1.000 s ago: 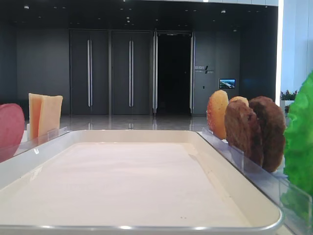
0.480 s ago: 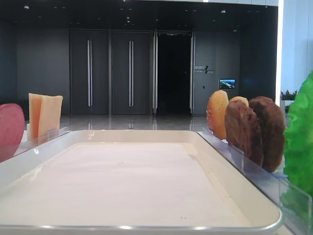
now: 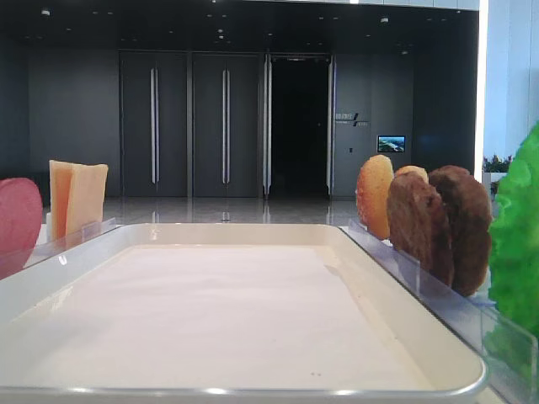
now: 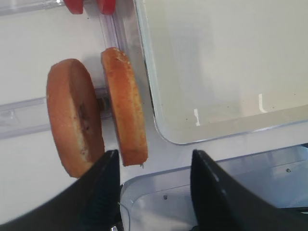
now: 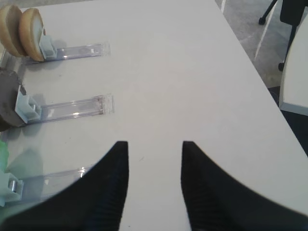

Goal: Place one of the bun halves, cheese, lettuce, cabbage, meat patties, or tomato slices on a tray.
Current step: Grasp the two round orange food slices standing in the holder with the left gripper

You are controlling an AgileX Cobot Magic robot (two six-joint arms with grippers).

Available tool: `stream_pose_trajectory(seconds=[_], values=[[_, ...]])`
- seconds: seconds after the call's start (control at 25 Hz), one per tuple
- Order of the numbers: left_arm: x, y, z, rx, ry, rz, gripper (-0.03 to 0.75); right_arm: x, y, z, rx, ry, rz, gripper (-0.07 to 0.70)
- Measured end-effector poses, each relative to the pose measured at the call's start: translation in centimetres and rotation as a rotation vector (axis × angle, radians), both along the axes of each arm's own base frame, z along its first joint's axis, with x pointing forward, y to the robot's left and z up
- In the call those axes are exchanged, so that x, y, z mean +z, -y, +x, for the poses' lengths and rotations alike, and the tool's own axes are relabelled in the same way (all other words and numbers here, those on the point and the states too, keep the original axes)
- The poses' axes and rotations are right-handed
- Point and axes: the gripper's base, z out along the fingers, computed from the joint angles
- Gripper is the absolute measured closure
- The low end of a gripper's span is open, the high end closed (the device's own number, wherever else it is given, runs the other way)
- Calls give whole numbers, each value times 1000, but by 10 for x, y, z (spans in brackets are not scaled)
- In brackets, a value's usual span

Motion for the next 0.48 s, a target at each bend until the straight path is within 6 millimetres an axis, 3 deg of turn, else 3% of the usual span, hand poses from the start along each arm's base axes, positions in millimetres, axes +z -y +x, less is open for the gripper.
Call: stream_pose_trajectory(seconds=[0.48], values=[[1,-4,4,44,49,43,265,0,0,0,0,0,0,346]])
